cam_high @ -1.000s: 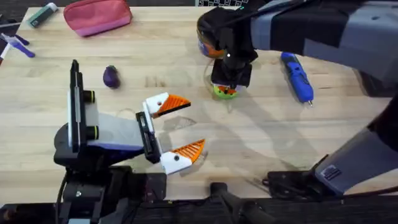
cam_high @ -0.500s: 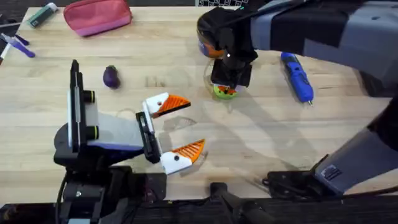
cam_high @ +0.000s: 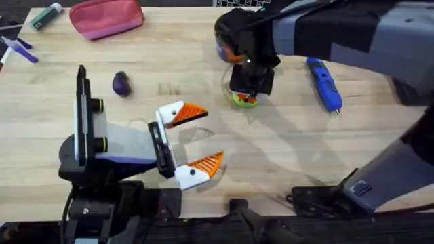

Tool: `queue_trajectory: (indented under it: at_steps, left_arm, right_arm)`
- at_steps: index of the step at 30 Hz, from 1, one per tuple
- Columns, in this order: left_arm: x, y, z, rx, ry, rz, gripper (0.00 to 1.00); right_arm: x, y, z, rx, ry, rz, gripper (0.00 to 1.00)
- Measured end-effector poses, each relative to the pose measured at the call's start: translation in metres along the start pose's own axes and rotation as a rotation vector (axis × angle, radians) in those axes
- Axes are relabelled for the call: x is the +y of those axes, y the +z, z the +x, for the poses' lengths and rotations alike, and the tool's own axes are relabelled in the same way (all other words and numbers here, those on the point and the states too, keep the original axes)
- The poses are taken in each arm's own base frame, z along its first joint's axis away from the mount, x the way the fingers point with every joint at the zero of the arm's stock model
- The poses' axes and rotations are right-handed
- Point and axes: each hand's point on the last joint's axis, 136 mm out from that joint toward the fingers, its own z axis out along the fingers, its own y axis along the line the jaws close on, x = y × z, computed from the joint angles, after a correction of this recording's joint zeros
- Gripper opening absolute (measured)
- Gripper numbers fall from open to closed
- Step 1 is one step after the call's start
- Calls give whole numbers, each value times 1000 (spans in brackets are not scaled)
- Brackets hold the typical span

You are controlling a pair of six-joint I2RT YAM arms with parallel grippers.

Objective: Pick up the gripper from the table and insert it into the empty holder that is missing its gripper. Then pick up a screw, insert it into the mounting hole, and use the screwdriver to tighten it. Finally, clean up the table by picking up the vegetable and placing it into the bucket.

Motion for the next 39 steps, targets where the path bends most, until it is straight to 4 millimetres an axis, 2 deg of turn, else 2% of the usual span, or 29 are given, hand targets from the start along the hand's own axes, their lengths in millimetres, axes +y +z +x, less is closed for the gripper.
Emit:
queue_trajectory:
  at_steps: [20,36,39]
  left_arm:
    - [0,0,0,0,0,0,986]
    - [0,0,0,0,0,0,985]
    - [0,0,0,0,0,0,985]
  right_arm:
    - [-1,-1,2,-14,-18,22,6]
    - [2,-10,-5,-42,-15,15,6]
    - [2,-17,-6,-56,-12,2,6]
